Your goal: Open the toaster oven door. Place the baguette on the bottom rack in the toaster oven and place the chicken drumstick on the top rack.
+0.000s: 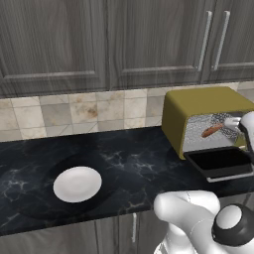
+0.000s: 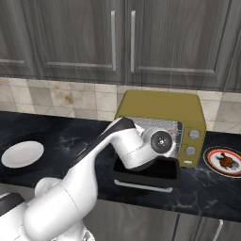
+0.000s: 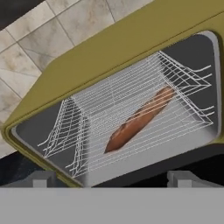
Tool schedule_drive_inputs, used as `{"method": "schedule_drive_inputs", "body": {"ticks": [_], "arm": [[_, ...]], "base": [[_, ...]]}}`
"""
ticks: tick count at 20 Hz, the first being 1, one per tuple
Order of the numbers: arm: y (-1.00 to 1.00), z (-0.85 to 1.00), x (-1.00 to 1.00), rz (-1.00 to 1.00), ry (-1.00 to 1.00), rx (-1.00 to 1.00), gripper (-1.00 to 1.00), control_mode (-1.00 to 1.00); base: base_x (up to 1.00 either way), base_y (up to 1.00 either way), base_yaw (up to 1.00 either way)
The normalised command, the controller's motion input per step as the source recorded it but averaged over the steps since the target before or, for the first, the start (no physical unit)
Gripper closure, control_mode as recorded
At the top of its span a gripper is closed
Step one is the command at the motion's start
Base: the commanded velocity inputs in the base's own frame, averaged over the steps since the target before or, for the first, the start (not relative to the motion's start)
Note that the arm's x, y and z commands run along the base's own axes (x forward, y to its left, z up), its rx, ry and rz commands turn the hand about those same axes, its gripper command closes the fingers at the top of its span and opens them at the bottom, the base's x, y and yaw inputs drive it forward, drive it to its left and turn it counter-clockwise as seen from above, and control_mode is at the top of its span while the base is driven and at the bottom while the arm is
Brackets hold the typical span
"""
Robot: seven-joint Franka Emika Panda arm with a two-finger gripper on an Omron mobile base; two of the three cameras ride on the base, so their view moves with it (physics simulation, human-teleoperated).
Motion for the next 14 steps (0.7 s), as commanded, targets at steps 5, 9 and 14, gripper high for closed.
{"method": "schedule_drive_inputs", "body": {"ticks": [5, 9, 14], "arm": [[0.1, 0.0, 0.21, -0.14, -0.03, 0.01, -1.0, -1.0], [0.0, 0.0, 0.08, 0.0, 0.0, 0.06, -1.0, -1.0], [-0.01, 0.0, 0.15, 0.01, 0.0, 0.03, -1.0, -1.0]], "base": [[0.0, 0.0, 0.0], [0.0, 0.0, 0.0], [0.0, 0.0, 0.0]]}}
